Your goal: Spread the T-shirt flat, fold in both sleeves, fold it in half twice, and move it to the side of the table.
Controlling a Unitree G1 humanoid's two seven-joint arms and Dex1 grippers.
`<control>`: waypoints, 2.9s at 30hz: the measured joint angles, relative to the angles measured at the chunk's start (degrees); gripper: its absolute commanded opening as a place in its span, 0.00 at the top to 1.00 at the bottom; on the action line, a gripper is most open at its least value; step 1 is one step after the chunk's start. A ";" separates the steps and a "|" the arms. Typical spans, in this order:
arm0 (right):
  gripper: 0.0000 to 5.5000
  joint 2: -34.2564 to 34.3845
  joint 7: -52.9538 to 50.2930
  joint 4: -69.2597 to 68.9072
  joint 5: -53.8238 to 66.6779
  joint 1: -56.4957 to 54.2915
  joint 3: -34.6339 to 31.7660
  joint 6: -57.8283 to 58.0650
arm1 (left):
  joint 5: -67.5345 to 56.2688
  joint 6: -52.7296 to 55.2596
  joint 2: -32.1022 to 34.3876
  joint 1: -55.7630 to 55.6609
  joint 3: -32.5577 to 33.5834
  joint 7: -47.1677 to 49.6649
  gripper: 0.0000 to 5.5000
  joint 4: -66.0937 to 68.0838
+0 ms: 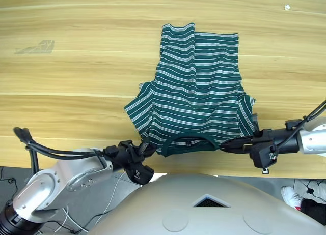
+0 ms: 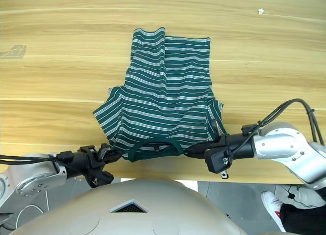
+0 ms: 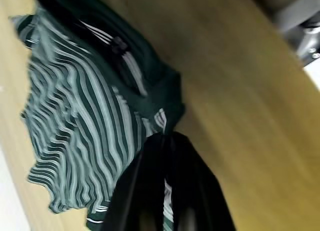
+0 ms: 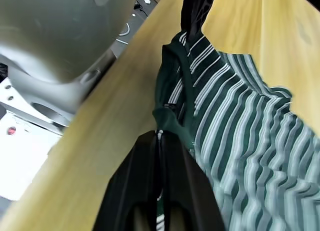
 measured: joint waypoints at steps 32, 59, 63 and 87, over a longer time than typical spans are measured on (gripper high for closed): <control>0.35 11.53 13.79 18.12 -6.65 0.77 -16.45 9.33 | -15.34 2.45 -11.79 -19.10 5.84 4.94 0.11 29.53; 0.35 11.46 7.80 27.95 -22.52 -1.69 -16.17 -1.06 | -3.40 -2.22 -10.55 -11.83 4.20 17.52 0.11 26.47; 0.35 10.73 11.13 22.27 -18.45 3.49 -16.72 0.79 | -1.78 -0.82 -9.95 -3.59 1.58 12.30 0.11 13.38; 0.35 22.64 -3.26 45.84 -36.85 -29.02 -15.81 -1.57 | 1.29 -2.72 -19.97 -39.43 5.20 13.16 0.11 33.17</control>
